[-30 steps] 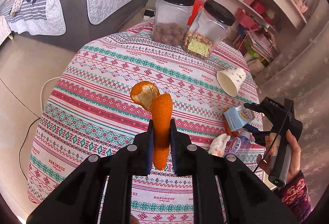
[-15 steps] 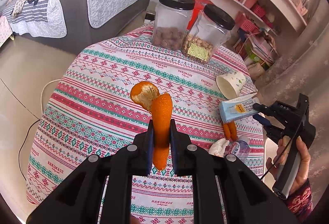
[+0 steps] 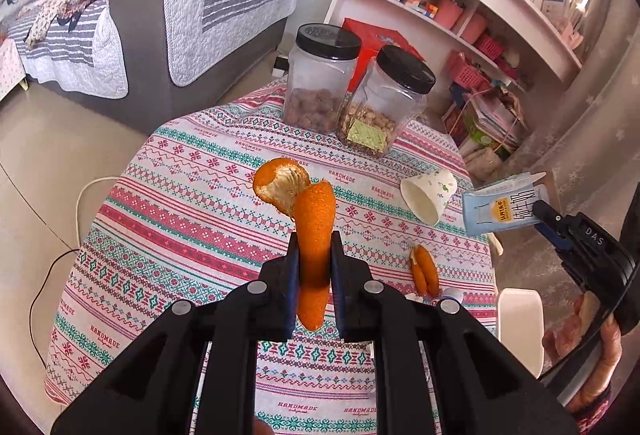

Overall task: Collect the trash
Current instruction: 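Carry the milk carton over the white bin and release it with the right tool, then carry the orange peel over the bin and release it with the left tool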

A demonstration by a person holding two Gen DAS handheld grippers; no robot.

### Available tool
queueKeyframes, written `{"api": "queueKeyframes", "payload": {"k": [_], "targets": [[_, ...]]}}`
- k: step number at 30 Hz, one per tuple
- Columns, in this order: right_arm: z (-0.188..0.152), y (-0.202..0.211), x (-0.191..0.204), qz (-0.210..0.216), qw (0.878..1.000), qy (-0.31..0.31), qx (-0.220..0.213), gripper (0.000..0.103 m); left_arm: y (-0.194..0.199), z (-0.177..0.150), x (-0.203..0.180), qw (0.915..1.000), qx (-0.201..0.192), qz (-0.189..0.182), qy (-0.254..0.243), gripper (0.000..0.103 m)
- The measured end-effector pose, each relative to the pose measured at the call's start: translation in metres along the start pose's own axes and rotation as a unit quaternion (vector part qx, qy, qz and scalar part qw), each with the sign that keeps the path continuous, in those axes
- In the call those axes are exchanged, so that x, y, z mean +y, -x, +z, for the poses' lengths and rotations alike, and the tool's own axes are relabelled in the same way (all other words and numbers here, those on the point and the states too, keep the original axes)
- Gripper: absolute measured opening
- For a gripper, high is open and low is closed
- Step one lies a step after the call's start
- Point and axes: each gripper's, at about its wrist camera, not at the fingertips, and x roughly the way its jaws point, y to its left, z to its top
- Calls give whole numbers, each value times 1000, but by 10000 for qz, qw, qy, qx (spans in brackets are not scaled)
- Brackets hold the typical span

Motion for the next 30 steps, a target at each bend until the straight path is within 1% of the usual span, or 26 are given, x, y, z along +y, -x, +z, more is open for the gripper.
{"api": "queueKeyframes", "payload": {"k": [4,8,10,14,17,20,23,24,25,26,27,29,30], "targets": [[1,31,-2,-183,9989,209,-374,29,1,0,-3,10000,-38,-26,-23,14],[0,64,-15,-407,9964,268,-688,29,1,-2,-5,10000,-54,-17,-61,14],[-1,80,-23,-620,9941,313,-836,29,2,-3,-5,9999,-71,-10,-86,14],[-4,113,-48,-1204,9861,380,-1077,29,3,-6,-8,9998,-92,3,-165,14],[-9,133,-72,-1594,9800,342,-1143,29,2,-9,-11,9997,-82,-13,-218,14],[-17,150,-96,-2064,9712,317,-1145,29,0,-12,-20,9994,-73,-10,-325,14],[-25,158,-120,-2508,9627,303,-968,29,-4,-18,-32,9989,-27,-9,-478,14],[-27,159,-129,-2625,9604,221,-913,31,-7,-20,-36,9986,17,-29,-522,14],[-29,159,-136,-2716,9585,180,-846,37,-10,-22,-39,9984,75,-74,-551,14],[-31,159,-141,-2791,9568,170,-800,60,-12,-25,-43,9981,132,-122,-583,14],[-33,162,-146,-2863,9542,126,-858,79,-14,-27,-49,9978,159,-137,-632,14],[-33,173,-154,-2957,9490,21,-1095,85,-14,-30,-64,9966,142,-165,-797,14],[-33,173,-151,-2977,9476,4,-1157,88,-14,-30,-73,9958,151,-240,-871,14]]}}
